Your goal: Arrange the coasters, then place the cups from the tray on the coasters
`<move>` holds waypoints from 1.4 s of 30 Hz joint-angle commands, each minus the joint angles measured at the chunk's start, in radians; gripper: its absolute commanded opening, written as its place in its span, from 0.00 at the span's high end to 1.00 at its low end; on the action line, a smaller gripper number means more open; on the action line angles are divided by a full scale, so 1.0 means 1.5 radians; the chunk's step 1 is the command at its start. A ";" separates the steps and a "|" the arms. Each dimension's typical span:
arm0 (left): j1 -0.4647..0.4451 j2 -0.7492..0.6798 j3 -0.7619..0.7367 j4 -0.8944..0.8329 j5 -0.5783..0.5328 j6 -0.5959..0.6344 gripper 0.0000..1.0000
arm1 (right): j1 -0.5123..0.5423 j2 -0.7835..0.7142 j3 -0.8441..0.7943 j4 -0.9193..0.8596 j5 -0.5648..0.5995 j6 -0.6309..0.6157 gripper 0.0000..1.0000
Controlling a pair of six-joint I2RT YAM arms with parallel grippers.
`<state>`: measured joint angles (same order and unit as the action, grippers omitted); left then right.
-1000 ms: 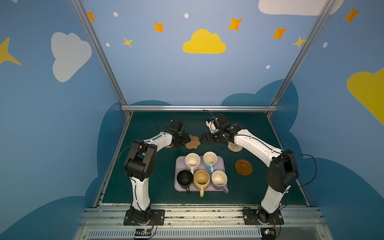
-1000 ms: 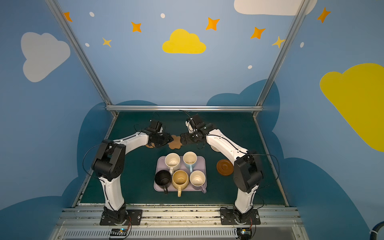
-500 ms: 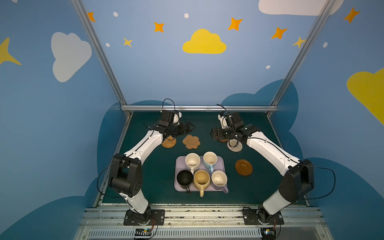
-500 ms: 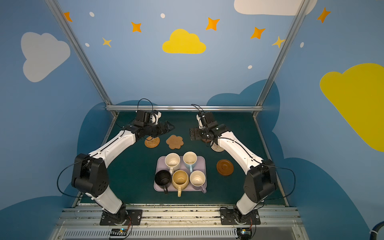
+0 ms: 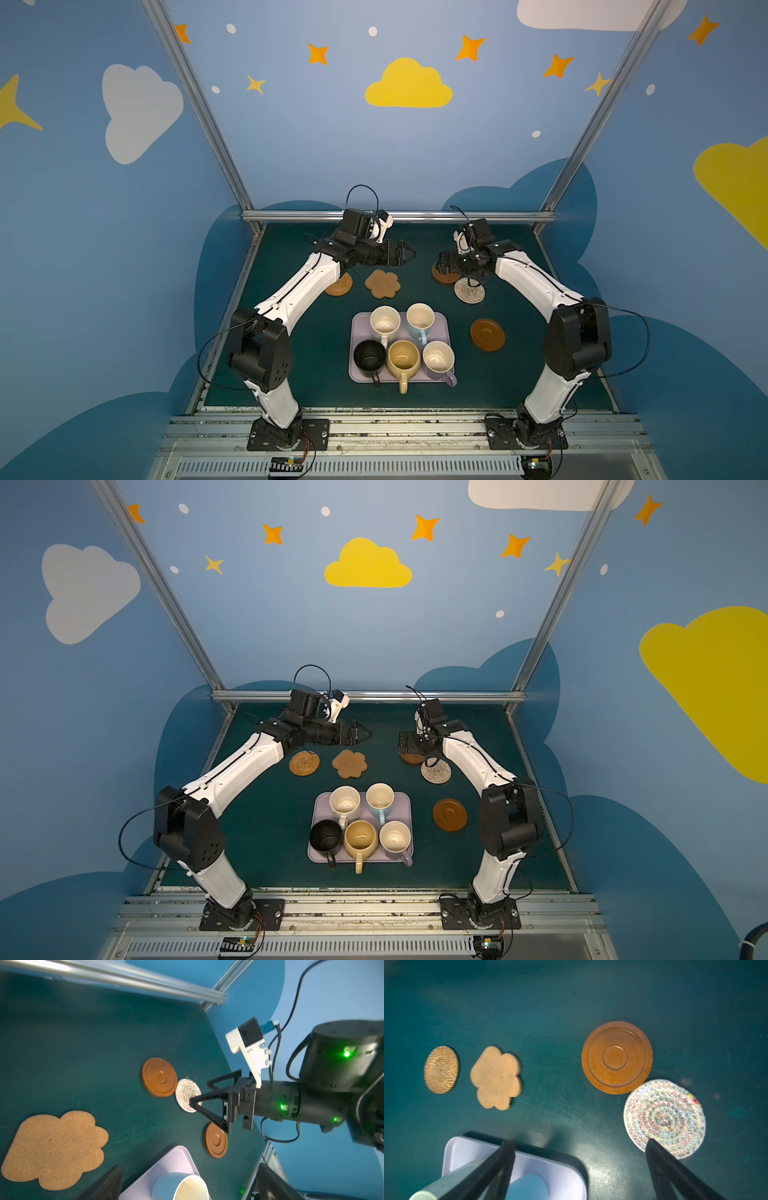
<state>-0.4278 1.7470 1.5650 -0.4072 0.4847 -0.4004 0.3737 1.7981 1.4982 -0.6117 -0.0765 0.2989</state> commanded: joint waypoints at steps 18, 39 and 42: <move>-0.029 0.104 0.088 -0.067 -0.013 0.035 0.00 | -0.017 0.216 0.205 -0.107 -0.034 -0.084 0.10; -0.049 0.128 0.089 -0.054 -0.080 0.018 0.00 | -0.011 0.396 0.386 -0.231 0.002 -0.218 0.28; -0.048 0.125 0.074 -0.040 -0.078 0.010 0.00 | -0.011 0.419 0.416 -0.256 0.003 -0.226 0.33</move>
<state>-0.4976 1.9331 1.6878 -0.4946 0.3721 -0.3740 0.3534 2.3878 2.0792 -0.9371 -0.0860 -0.0086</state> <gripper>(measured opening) 0.996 0.678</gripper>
